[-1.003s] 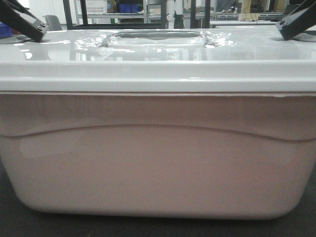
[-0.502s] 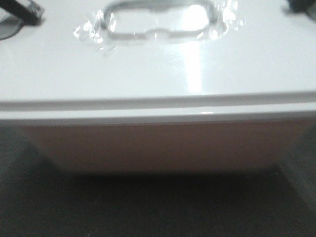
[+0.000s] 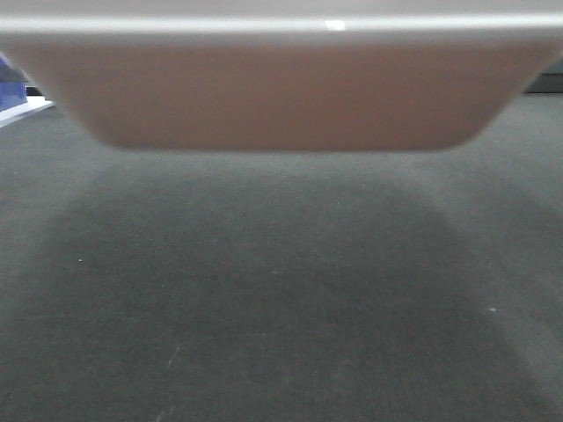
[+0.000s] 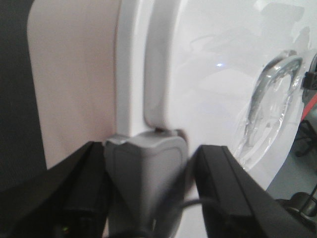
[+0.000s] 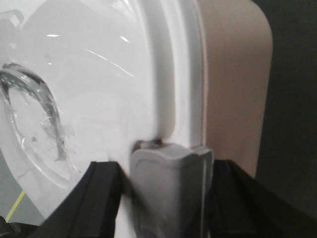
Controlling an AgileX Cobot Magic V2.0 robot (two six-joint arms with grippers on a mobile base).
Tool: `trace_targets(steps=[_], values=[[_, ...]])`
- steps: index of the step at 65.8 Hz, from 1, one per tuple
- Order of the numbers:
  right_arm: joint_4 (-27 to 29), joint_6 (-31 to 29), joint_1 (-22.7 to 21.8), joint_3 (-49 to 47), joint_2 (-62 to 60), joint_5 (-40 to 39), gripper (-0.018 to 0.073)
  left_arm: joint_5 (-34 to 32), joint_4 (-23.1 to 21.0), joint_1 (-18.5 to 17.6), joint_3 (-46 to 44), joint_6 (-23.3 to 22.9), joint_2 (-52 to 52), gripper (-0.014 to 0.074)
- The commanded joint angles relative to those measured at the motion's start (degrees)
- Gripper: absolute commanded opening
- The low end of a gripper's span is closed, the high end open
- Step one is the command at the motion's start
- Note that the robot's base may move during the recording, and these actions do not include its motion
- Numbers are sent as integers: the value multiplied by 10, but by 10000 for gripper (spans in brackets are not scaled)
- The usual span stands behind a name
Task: Grab white bin and place on right shelf
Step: 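Lift the pink bin off the table with both grippers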
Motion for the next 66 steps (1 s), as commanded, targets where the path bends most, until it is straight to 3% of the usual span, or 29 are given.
trace_targets(steps=[1, 22, 66], values=[[126, -6, 6, -25, -29, 93, 412, 79, -93, -10, -36, 6, -38, 218], [167, -27, 6, -25, -82, 79, 412, 60, -94, -10, -59, 6, -96, 218], [185, -27, 6, -82, -91, 73, 412, 40, -75, -10, -59, 6, -106, 218]])
